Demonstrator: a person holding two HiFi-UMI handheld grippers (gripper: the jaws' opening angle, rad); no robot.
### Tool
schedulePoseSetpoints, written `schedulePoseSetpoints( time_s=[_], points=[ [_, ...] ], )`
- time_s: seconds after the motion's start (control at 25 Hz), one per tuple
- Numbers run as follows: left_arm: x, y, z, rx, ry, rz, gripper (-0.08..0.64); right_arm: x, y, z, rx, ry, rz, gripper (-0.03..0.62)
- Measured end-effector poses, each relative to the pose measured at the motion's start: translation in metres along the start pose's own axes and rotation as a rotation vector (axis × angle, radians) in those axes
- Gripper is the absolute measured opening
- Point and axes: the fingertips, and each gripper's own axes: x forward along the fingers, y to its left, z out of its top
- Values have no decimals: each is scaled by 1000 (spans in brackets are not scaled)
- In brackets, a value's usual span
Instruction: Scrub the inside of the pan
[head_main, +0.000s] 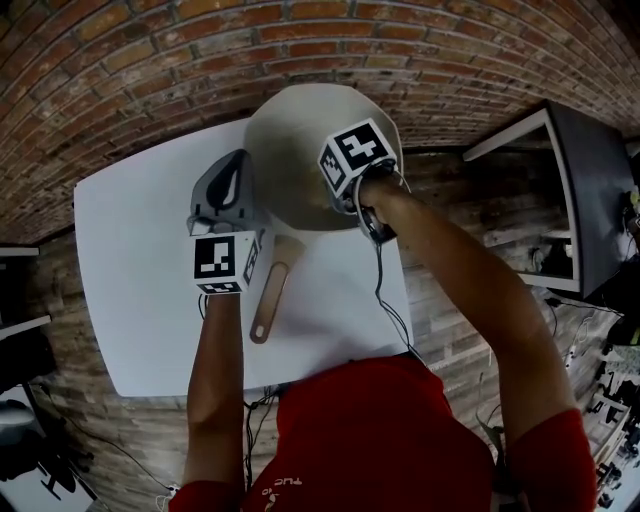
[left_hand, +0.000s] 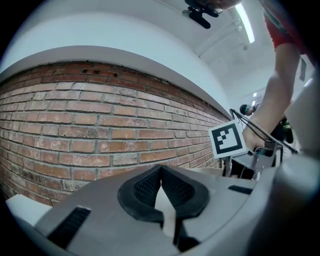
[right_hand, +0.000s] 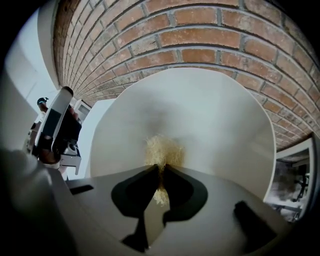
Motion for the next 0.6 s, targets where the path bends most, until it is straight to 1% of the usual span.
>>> schedulePoseSetpoints(
  time_s=[0.08, 0.24, 0.32, 0.4, 0.48, 0.6],
  points=[
    [0, -3, 2, 3, -2, -3, 14, -1, -5, -1, -2, 0, -9, 51],
    [-1, -7, 5, 10, -5, -4, 14, 6, -14, -4, 10, 3, 14, 51],
    [-3, -9, 7, 13, -5, -5, 14, 0, -16, -6, 11, -8, 8, 51],
    [-4, -12, 11, 18, -8, -8, 14, -18, -14, -5, 2, -42, -18, 51],
    [-5, -17, 17, 25, -13, -14, 14, -30, -11, -4, -4, -88, -17, 51],
    [-7, -27, 30, 37, -23, -26, 14, -52, -6, -1, -20, -203, -6, 49]
  ],
)
